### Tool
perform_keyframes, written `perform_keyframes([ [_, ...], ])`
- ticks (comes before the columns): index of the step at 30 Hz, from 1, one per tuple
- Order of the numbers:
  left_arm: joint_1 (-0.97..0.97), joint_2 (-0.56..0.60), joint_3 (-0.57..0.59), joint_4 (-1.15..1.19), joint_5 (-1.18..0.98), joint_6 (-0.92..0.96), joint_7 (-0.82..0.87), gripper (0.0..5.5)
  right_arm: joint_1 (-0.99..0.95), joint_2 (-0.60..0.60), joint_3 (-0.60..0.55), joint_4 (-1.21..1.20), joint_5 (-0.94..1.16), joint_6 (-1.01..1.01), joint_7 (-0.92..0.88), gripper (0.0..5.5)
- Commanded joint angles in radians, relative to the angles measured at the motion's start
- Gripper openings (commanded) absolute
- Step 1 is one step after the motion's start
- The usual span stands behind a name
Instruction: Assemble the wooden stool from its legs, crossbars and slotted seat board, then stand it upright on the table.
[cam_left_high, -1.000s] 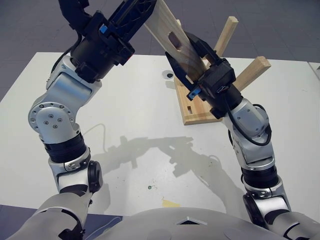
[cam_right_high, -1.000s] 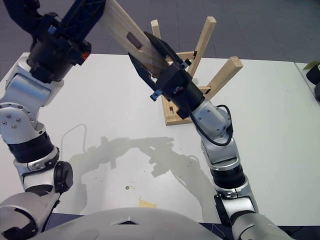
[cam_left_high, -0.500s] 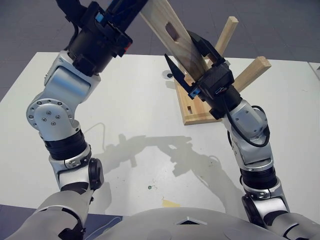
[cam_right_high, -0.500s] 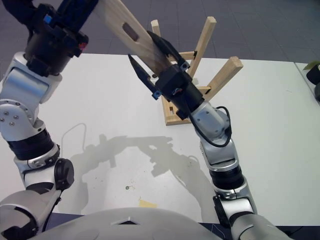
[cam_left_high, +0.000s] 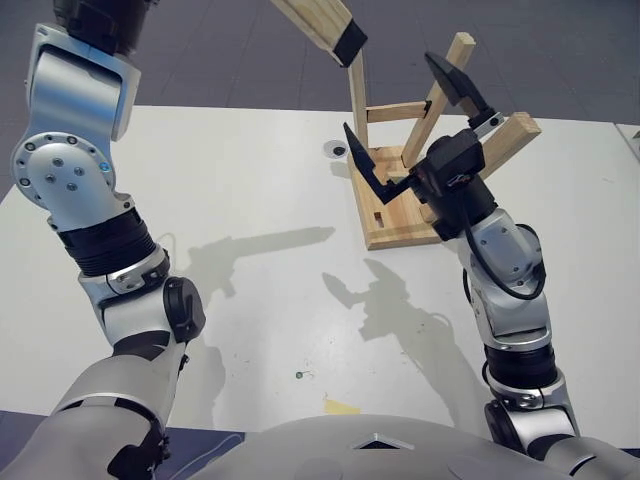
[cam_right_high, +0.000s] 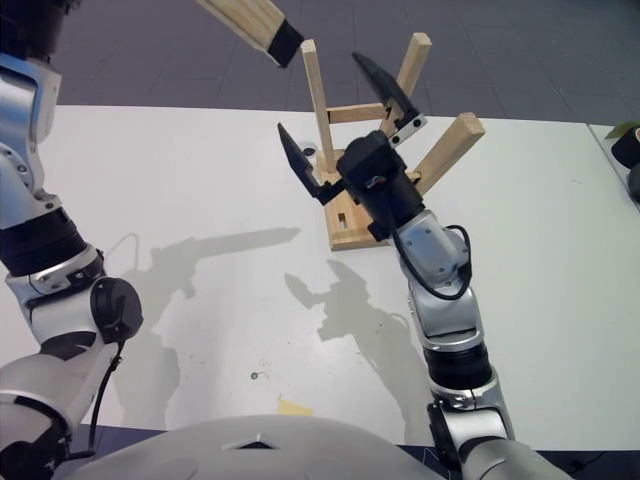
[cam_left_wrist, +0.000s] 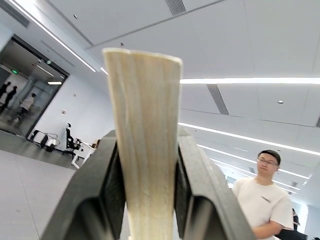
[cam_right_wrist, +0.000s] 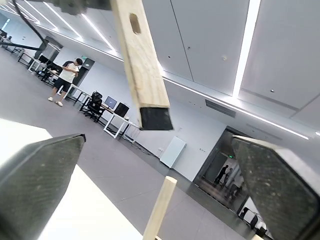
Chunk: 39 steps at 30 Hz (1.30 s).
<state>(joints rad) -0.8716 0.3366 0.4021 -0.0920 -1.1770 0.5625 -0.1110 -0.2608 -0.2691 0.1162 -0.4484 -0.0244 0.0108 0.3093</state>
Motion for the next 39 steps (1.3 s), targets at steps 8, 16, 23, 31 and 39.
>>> perform_keyframes([
  [8,0.073,0.081,-0.115,-0.033,0.402,-0.133,-0.03,1.05,-0.265,0.064,-0.359,0.073,0.384,0.229,-0.164,5.4],
  [16,0.181,0.121,-0.267,-0.074,0.656,-0.204,-0.14,1.05,-0.284,-0.218,-0.513,0.509,0.112,0.147,-0.296,5.4],
  [23,0.25,0.09,-0.305,-0.06,0.749,-0.232,-0.185,1.05,-0.163,-0.125,-0.39,0.508,0.158,0.129,-0.165,5.4],
  [31,0.23,0.075,-0.278,-0.014,0.784,-0.264,-0.2,1.05,-0.119,-0.13,-0.294,0.295,0.413,0.267,0.142,5.4],
  [39,0.24,0.079,-0.246,0.038,0.796,-0.274,-0.22,1.05,-0.183,-0.125,-0.481,0.305,0.64,0.326,0.145,5.4],
])
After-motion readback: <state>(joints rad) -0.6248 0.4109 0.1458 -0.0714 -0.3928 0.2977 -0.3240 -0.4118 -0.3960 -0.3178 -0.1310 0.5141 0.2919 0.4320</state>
